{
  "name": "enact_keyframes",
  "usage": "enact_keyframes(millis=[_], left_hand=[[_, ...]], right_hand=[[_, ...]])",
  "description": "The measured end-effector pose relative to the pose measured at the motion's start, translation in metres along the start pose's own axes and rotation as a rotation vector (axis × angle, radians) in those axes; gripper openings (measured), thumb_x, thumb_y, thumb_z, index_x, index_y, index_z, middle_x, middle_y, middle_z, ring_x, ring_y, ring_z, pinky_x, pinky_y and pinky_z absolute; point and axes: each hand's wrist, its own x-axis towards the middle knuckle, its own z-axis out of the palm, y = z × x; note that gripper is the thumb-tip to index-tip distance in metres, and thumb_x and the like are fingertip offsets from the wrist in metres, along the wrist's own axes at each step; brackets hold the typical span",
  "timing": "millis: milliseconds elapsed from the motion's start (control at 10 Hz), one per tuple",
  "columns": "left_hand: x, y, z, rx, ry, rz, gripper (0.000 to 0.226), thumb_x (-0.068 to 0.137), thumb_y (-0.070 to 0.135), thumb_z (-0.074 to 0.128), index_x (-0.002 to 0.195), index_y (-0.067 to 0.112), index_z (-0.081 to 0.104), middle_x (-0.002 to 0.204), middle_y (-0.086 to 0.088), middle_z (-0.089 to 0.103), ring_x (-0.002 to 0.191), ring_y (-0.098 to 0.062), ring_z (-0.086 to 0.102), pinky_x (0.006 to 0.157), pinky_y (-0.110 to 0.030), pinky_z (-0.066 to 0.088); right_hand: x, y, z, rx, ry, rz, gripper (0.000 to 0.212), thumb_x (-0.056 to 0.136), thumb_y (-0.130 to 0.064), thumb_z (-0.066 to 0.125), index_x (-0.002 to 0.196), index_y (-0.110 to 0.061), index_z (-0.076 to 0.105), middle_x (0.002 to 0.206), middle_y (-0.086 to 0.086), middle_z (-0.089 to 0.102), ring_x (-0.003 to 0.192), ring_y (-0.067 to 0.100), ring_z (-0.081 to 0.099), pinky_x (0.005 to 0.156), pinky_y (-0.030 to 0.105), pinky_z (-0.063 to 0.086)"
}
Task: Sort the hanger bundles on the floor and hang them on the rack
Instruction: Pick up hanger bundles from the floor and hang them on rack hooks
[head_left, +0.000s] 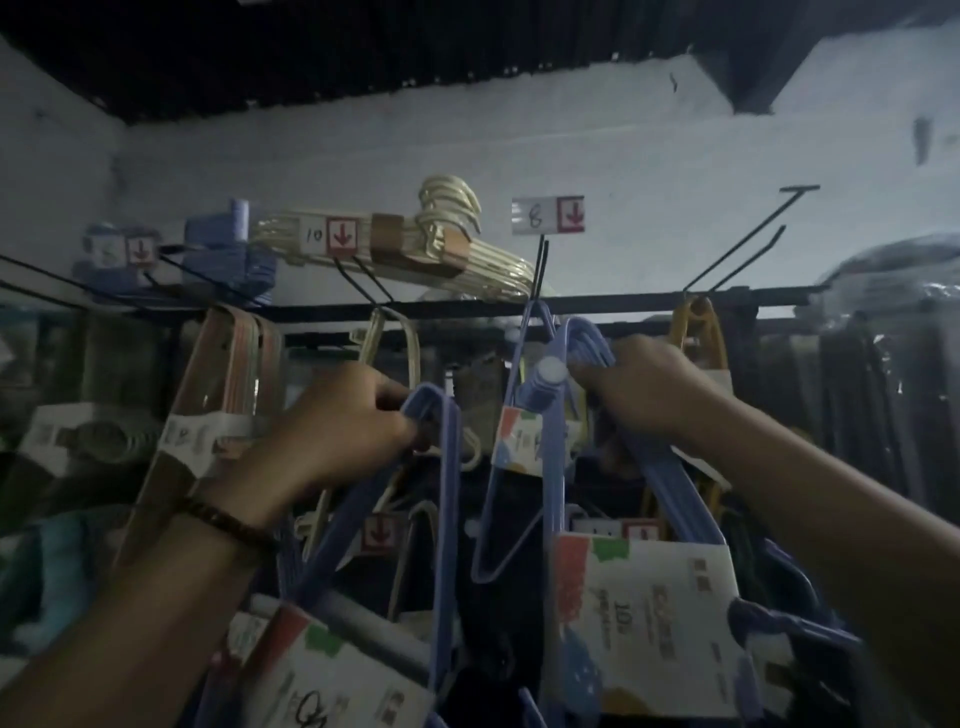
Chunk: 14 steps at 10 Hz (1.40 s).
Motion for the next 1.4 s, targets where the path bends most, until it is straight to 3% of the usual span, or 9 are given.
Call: enact_keyframes(millis=[200, 400, 600, 700, 900, 1100, 1200, 1300, 1400], left_hand=[[0.04, 0.008, -0.026, 0.346, -0.042, 0.167, 0.021, 0.079, 0.014, 0.082, 0.087, 0.032, 0.074, 0.088, 0.01, 0.071, 0.083, -0.012, 0.069, 0.069, -0.036, 0.059], [0.073, 0.021, -0.029, 0.777, 0.118, 0.539, 0.012, 0.086, 0.038, 0.077, 0.096, 0.043, 0.074, 0.106, 0.017, 0.065, 0.098, -0.011, 0.062, 0.072, -0.032, 0.053], [0.095, 0.058, -0.03, 1.063, 0.119, 0.74, 0.034, 0.084, 0.044, 0.073, 0.117, 0.05, 0.073, 0.16, 0.008, 0.04, 0.135, -0.025, 0.039, 0.097, -0.045, 0.048], [0.104, 0.071, -0.032, 1.163, 0.027, 0.656, 0.064, 0.082, 0.032, 0.074, 0.142, 0.049, 0.059, 0.176, 0.009, 0.002, 0.151, -0.031, 0.021, 0.113, -0.054, 0.037], [0.111, 0.073, -0.039, 1.139, -0.043, 0.617, 0.068, 0.084, 0.019, 0.072, 0.144, 0.049, 0.057, 0.17, 0.01, 0.014, 0.147, -0.027, 0.013, 0.12, -0.056, 0.018], [0.132, 0.071, -0.031, 1.114, -0.044, 0.562, 0.071, 0.077, 0.011, 0.072, 0.137, 0.047, 0.059, 0.164, 0.016, -0.042, 0.158, -0.036, -0.019, 0.124, -0.067, 0.005], [0.138, 0.075, -0.035, 1.169, 0.025, 0.547, 0.106, 0.074, 0.02, 0.078, 0.16, 0.053, 0.026, 0.157, 0.008, -0.054, 0.157, -0.037, -0.019, 0.123, -0.069, -0.001], [0.141, 0.077, -0.043, 1.264, 0.078, 0.558, 0.114, 0.074, 0.033, 0.084, 0.164, 0.05, 0.017, 0.159, 0.006, -0.044, 0.153, -0.035, -0.014, 0.123, -0.061, 0.006], [0.144, 0.084, -0.047, 1.317, 0.076, 0.547, 0.08, 0.076, 0.035, 0.084, 0.147, 0.046, 0.049, 0.163, 0.004, -0.04, 0.156, -0.038, -0.021, 0.122, -0.069, -0.002]], right_hand=[[0.015, -0.018, -0.005, 0.19, -0.1, 0.079, 0.032, 0.106, -0.032, 0.056, 0.087, -0.007, 0.063, 0.053, 0.002, 0.068, 0.04, 0.013, 0.062, 0.037, 0.019, 0.044], [0.026, -0.035, -0.017, 0.41, -0.074, 0.013, 0.032, 0.102, -0.027, 0.061, 0.092, 0.003, 0.063, 0.056, 0.009, 0.068, 0.044, 0.025, 0.068, 0.039, 0.024, 0.049], [0.053, -0.05, -0.03, 0.339, -0.036, 0.093, 0.035, 0.1, -0.026, 0.066, 0.098, 0.009, 0.065, 0.068, 0.02, 0.074, 0.052, 0.034, 0.072, 0.044, 0.032, 0.054], [0.064, -0.049, -0.033, 0.183, 0.03, 0.102, 0.035, 0.102, -0.03, 0.061, 0.093, 0.004, 0.067, 0.067, 0.014, 0.074, 0.044, 0.024, 0.068, 0.04, 0.023, 0.049], [0.078, -0.04, -0.034, -0.109, 0.102, 0.064, 0.033, 0.104, -0.028, 0.053, 0.072, -0.018, 0.05, 0.071, 0.001, 0.058, 0.054, 0.011, 0.056, 0.045, 0.023, 0.04], [0.087, -0.043, -0.03, -0.1, 0.086, 0.011, 0.028, 0.105, -0.036, 0.053, 0.097, -0.01, 0.059, 0.085, 0.007, 0.057, 0.09, 0.029, 0.057, 0.078, 0.035, 0.045], [0.089, -0.05, -0.036, -0.128, 0.091, 0.032, 0.035, 0.112, -0.031, 0.04, 0.126, -0.01, 0.062, 0.12, 0.02, 0.06, 0.111, 0.035, 0.062, 0.079, 0.032, 0.041], [0.088, -0.057, -0.044, -0.206, 0.051, 0.017, 0.038, 0.112, -0.025, 0.037, 0.139, -0.007, 0.057, 0.125, 0.019, 0.058, 0.119, 0.037, 0.061, 0.075, 0.03, 0.041], [0.1, -0.061, -0.051, -0.067, 0.112, 0.009, 0.033, 0.107, -0.031, 0.051, 0.116, -0.004, 0.066, 0.091, 0.009, 0.063, 0.089, 0.029, 0.065, 0.056, 0.027, 0.041]])
